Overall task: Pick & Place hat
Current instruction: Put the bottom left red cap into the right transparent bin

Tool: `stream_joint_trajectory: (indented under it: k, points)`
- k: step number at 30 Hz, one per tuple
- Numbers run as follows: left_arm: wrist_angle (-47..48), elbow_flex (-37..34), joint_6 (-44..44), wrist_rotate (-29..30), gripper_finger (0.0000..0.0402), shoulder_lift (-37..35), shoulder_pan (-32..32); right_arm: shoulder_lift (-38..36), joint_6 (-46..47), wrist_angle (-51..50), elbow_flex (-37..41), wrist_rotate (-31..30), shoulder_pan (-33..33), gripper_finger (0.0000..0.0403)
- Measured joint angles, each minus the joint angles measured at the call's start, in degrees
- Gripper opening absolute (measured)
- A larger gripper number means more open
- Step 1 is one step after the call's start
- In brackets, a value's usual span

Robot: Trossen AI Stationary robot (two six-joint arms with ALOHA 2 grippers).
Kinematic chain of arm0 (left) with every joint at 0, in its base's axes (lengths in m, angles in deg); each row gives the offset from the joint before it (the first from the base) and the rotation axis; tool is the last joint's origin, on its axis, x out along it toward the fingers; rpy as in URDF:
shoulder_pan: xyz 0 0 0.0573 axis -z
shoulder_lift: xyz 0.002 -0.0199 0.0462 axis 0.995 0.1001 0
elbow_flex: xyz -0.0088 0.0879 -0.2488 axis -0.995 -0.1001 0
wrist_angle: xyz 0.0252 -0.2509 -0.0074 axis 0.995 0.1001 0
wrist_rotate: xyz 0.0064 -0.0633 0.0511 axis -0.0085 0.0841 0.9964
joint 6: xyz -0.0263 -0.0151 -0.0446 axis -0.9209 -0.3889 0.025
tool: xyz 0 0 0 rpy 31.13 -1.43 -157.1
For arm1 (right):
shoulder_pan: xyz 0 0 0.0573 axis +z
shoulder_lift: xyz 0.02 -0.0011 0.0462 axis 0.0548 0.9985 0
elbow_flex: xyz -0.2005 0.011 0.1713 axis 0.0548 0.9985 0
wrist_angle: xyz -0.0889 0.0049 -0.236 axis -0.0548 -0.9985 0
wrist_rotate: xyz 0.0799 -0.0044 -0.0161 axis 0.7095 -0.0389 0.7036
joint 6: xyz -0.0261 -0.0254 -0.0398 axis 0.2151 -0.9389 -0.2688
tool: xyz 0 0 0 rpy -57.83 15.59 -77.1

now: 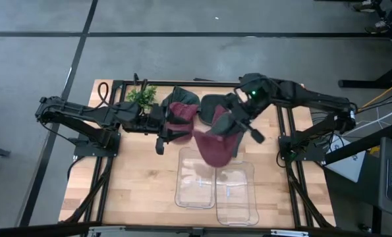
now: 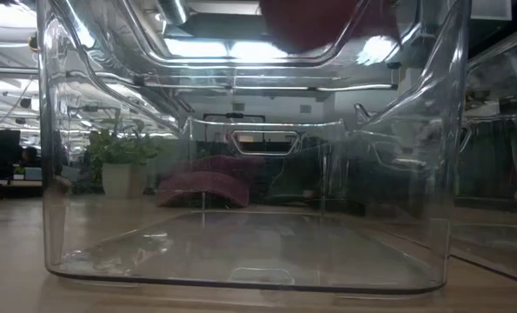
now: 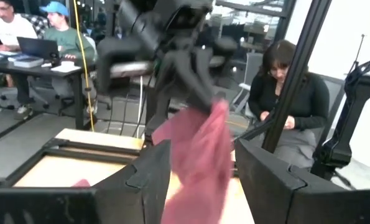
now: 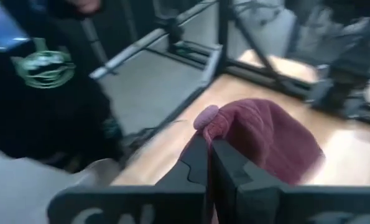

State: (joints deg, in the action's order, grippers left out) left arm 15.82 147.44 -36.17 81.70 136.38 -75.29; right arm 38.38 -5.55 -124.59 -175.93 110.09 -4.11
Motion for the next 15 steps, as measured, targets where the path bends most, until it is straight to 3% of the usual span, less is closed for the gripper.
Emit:
stream_joint_trajectory:
  k: [8,15]
  points:
    - [5.3,0.0,0.0,0.4,0.0171,0.0,-0.1,0.0,-2.0,-16.3,-6.0,2.4,5.0,0.0003]
    - [6.2,0.0,-0.1,0.4,0.0171,0.0,-0.1,0.5,0.5,-19.9,-6.1,2.4,12.7,0.0004]
